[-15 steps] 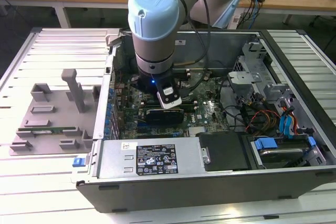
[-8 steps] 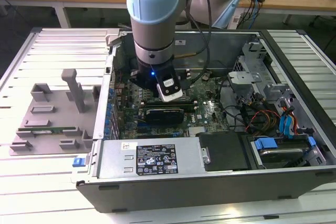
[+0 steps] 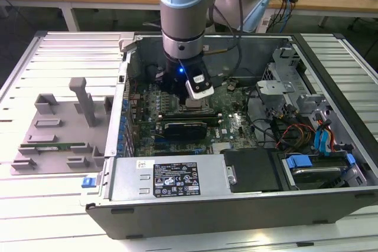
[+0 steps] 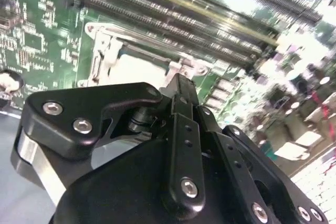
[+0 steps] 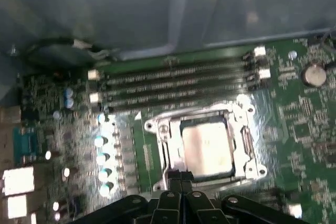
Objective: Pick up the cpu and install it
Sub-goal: 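Install the second cpu locking lever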
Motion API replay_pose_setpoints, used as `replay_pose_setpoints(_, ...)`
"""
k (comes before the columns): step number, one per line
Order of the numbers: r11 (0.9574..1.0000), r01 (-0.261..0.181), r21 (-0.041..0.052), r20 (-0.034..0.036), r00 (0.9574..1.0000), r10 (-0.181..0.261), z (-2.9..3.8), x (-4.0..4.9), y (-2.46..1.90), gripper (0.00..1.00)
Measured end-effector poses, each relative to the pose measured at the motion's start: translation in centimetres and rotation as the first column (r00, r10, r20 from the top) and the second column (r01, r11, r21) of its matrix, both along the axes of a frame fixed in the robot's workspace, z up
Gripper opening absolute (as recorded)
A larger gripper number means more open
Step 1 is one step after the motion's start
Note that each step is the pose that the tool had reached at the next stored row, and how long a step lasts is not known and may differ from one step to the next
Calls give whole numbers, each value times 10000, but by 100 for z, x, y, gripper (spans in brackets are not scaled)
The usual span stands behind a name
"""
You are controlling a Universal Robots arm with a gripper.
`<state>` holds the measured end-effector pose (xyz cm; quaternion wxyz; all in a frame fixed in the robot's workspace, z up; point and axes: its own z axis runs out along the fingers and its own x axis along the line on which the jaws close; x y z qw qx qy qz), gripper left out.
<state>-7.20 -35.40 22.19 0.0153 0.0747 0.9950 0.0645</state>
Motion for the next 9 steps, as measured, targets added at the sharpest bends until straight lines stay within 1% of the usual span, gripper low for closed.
replay_pose_setpoints(1, 10000, -2, -34, -9, 10000, 2, 0, 28, 28, 11)
replay_pose_setpoints(2, 10000, 0, -64, -19, 10000, 0, 0, 62, 46, 11)
replay_pose_setpoints(3, 9999, -1, -126, -43, 10000, 0, -1, 154, 67, 11)
replay_pose_setpoints(4, 9999, 0, -168, -70, 10000, -2, -1, 227, 76, 11)
replay_pose_setpoints(5, 9998, -3, -178, -104, 9999, 1, -1, 280, 80, 11)
replay_pose_setpoints(6, 9998, -2, -177, -130, 9999, 0, 2, 297, 82, 11)
replay_pose_setpoints(7, 9998, -2, -185, -139, 9999, -1, 64, 309, 88, 11)
replay_pose_setpoints(9, 9998, -2, -195, -138, 9999, 0, 115, 311, 96, 11)
